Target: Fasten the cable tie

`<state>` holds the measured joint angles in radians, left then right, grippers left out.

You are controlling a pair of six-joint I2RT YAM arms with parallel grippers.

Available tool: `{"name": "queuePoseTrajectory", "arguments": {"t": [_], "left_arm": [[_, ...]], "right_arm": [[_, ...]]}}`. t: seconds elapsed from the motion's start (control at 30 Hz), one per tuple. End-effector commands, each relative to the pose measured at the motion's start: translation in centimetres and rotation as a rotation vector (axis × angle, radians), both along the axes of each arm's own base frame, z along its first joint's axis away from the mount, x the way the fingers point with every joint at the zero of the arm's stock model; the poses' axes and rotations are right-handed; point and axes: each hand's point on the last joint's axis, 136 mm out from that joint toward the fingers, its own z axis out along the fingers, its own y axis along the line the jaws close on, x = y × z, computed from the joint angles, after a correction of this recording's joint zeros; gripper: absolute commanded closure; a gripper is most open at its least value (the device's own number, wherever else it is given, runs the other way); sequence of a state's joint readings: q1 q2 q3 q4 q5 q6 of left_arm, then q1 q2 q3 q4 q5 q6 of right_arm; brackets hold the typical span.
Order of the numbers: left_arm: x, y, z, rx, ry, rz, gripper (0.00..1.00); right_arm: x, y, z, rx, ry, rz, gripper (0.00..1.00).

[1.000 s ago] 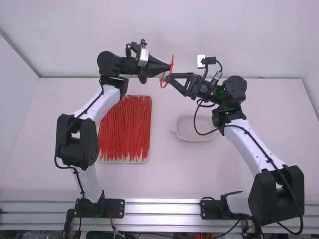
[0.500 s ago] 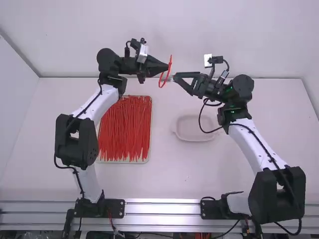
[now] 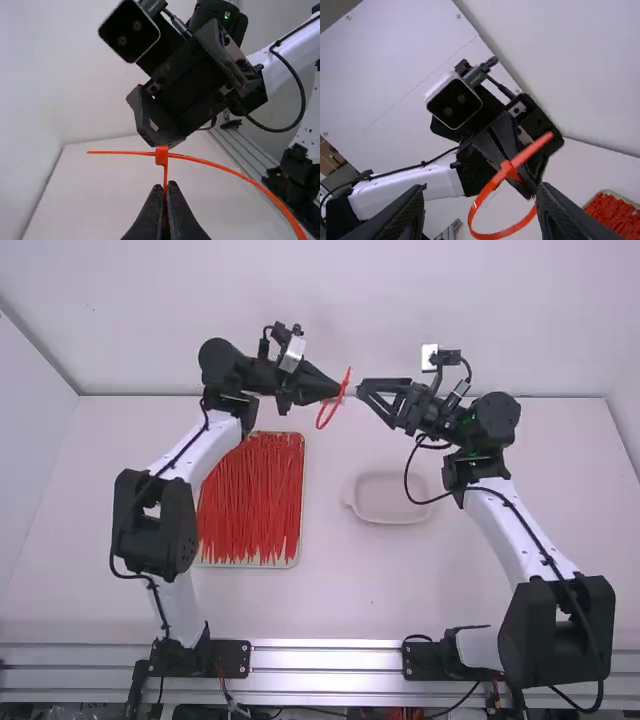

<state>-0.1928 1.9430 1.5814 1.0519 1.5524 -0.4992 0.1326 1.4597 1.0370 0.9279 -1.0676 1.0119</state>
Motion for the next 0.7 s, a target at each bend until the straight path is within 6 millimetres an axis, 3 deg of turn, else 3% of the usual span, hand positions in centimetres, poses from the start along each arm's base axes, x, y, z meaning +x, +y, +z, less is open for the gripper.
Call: {"name": "queuePoseTrajectory", "arguments": {"t": [0.0, 0.4, 0.67], "left_arm": [[-1.3, -0.9, 1.3, 0.002, -0.027, -0.038, 0.98], [-3.2, -1.5, 2.6, -0.008, -0.063, -0.062, 0.98], [-4.0, -1.8, 2.1, -0.014, -0.089, -0.075, 0.98]], "right_arm": [[0.2, -0.3, 0.8, 0.006, -0.016, -0.002, 0.44], [0.6, -1.3, 0.2, -0.007, 0.013, -0.013, 0.48], [-0.2, -0.6, 1.0, 0.019, 0.029, 0.026, 0.51]]}}
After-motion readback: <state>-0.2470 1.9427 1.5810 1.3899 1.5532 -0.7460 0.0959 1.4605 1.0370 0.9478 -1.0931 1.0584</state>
